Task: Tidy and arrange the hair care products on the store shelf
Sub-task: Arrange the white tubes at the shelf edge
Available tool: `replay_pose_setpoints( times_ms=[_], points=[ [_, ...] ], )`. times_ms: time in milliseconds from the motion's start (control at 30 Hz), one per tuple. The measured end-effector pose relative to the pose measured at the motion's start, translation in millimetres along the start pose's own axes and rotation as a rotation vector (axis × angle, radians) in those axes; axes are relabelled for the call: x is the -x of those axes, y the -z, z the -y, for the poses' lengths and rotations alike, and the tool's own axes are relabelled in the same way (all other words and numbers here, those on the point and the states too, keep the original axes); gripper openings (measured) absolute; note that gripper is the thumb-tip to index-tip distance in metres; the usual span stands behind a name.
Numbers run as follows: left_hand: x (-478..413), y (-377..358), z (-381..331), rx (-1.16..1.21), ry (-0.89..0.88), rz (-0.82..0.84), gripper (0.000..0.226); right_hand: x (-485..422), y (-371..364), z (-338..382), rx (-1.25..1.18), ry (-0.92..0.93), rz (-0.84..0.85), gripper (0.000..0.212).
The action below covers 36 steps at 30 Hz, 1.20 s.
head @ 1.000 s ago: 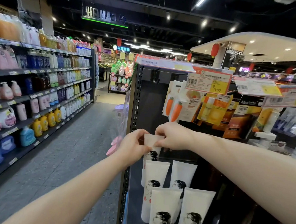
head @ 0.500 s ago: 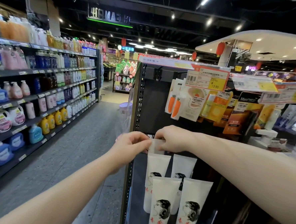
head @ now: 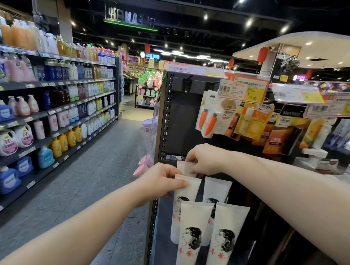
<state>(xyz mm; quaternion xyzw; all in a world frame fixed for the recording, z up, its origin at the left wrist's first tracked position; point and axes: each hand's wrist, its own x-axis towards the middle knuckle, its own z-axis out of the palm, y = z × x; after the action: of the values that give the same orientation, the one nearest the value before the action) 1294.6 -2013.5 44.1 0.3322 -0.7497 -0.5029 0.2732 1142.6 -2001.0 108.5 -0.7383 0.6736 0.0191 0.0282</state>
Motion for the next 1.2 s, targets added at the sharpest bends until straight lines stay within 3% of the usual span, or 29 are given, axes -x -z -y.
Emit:
replay_pose_setpoints(
  times_ms=[233,500,900,1200],
  points=[
    [3,0,-4,-0.040,-0.008,-0.011,0.003,18,13,2,-0.039,-0.010,-0.065,0.037],
    [7,2,-14,-0.088,-0.125,-0.294,0.003,57,23,7,-0.126,-0.071,-0.206,0.032],
    [49,-17,-44,-0.375,-0.318,-0.395,0.035,119,17,19,-0.210,-0.115,-0.325,0.028],
    [95,-61,-71,-0.356,-0.461,-0.519,0.022,185,10,20,-0.279,0.008,-0.447,0.025]
  ],
)
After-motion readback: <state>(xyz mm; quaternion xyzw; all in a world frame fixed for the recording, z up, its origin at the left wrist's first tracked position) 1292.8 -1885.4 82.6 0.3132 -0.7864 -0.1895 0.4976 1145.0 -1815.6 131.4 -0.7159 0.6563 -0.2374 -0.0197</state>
